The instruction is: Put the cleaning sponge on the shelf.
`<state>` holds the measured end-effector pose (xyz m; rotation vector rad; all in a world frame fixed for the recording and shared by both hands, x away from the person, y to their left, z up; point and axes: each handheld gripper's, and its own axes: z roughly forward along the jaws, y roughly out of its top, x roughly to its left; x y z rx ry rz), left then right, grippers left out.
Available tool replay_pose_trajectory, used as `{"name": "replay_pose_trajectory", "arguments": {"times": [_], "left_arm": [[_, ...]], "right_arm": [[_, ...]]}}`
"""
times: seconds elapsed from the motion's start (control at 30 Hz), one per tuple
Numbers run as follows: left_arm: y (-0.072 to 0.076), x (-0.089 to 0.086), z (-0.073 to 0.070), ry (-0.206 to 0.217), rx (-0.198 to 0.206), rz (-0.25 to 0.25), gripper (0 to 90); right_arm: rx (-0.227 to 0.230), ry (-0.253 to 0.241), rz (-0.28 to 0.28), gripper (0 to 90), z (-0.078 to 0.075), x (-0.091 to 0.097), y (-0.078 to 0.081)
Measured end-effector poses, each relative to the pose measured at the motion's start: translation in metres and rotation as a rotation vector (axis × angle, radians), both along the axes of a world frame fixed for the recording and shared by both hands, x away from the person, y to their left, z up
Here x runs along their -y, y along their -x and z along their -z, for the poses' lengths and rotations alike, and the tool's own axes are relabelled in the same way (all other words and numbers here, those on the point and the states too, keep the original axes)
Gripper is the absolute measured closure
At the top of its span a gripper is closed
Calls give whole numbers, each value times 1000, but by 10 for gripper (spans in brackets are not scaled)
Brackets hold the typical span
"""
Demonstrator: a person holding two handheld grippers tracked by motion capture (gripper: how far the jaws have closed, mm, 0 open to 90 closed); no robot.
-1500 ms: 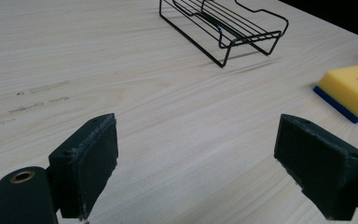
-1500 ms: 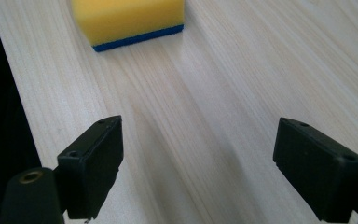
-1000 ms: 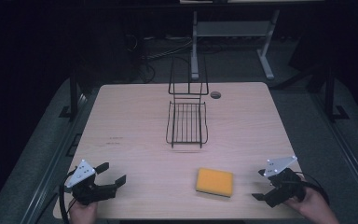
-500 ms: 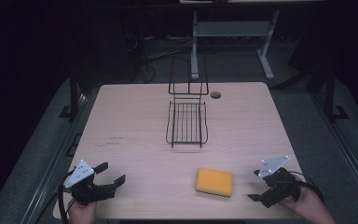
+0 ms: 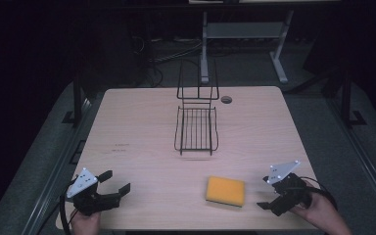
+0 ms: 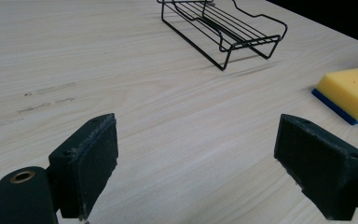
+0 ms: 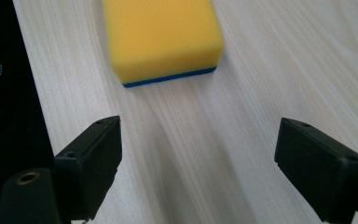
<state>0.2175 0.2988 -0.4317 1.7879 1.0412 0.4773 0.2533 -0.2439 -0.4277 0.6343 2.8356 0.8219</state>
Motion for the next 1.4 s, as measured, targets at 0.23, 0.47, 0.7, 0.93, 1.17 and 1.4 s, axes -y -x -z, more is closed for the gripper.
{"name": "replay_pose_trajectory", "arguments": {"times": [0.23,0.47,0.7,0.93,1.17,1.4], "left_arm": [[1,0,0,3,1,1,128],[2,0,-1,9,3,3,128],[2,-1,-1,7,3,4,128],[2,-2,-1,11,5,2,128],[3,-3,-2,12,6,2,128],[2,-2,-2,9,4,6,128]], "right_arm": [[0,12,-22,146,-4,-7,-2],[-3,22,-38,146,-7,-13,-4],[-10,33,-63,146,-9,-23,-7],[-13,41,-89,146,-11,-35,-10],[-18,49,-118,146,-10,-47,-13],[-27,55,-133,143,-9,-56,-15]]}}
